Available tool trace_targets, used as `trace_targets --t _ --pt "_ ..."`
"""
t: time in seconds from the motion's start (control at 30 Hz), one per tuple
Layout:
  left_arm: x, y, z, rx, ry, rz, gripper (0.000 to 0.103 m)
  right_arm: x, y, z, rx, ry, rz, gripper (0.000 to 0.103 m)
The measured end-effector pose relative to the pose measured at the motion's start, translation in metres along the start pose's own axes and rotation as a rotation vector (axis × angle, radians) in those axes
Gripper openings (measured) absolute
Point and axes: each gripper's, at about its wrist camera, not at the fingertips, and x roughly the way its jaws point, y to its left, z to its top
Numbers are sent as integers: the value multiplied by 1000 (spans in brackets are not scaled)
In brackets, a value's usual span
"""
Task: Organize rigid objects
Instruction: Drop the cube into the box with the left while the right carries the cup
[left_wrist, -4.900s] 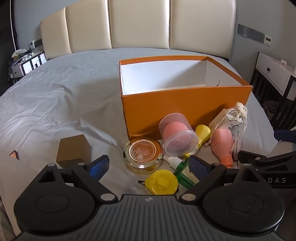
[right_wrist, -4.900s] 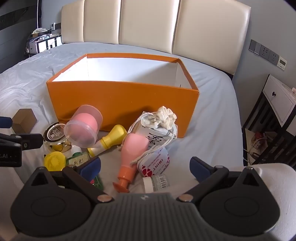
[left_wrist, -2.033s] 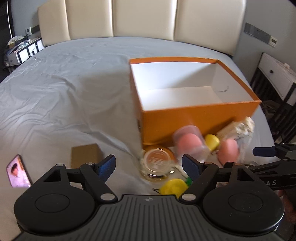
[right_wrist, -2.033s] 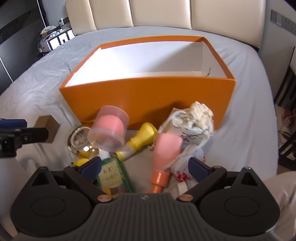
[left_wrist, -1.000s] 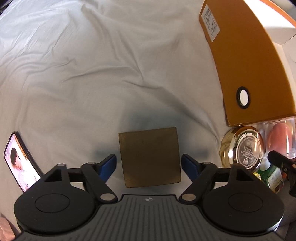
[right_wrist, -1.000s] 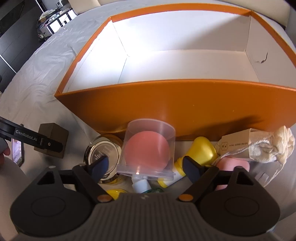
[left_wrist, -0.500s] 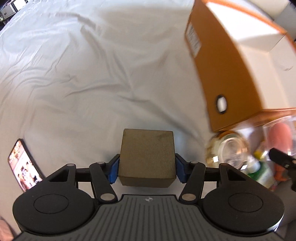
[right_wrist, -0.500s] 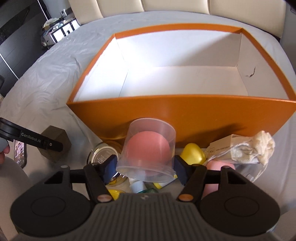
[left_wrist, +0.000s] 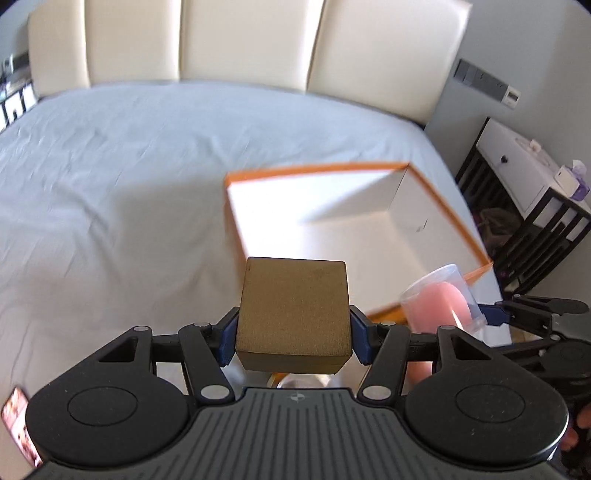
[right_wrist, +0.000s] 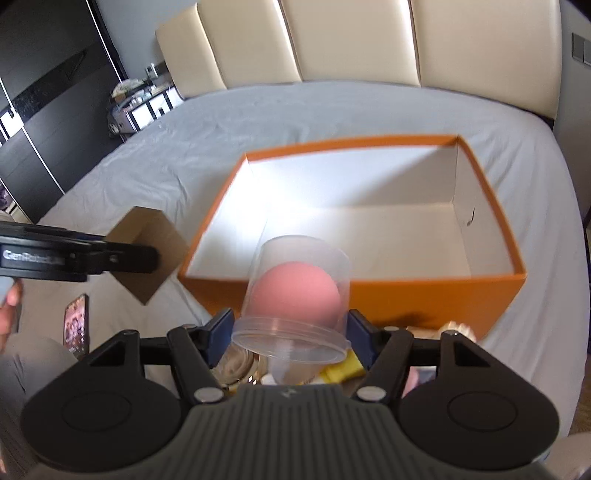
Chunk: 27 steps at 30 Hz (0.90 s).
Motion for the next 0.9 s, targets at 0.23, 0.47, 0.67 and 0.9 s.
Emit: trace_targets --t 0.23,0.47,0.67,0.9 --pt "53 -33 11 90 50 -9 67 -7 -24 38 -16 -5 -12 66" --pt "70 -30 3 137 74 -3 67 30 -43 54 4 115 40 66" --pt "86 -27 9 168 90 3 67 57 -60 63 81 193 78 65" --pt "120 -29 7 219 203 -11 67 76 -76 64 121 248 52 65"
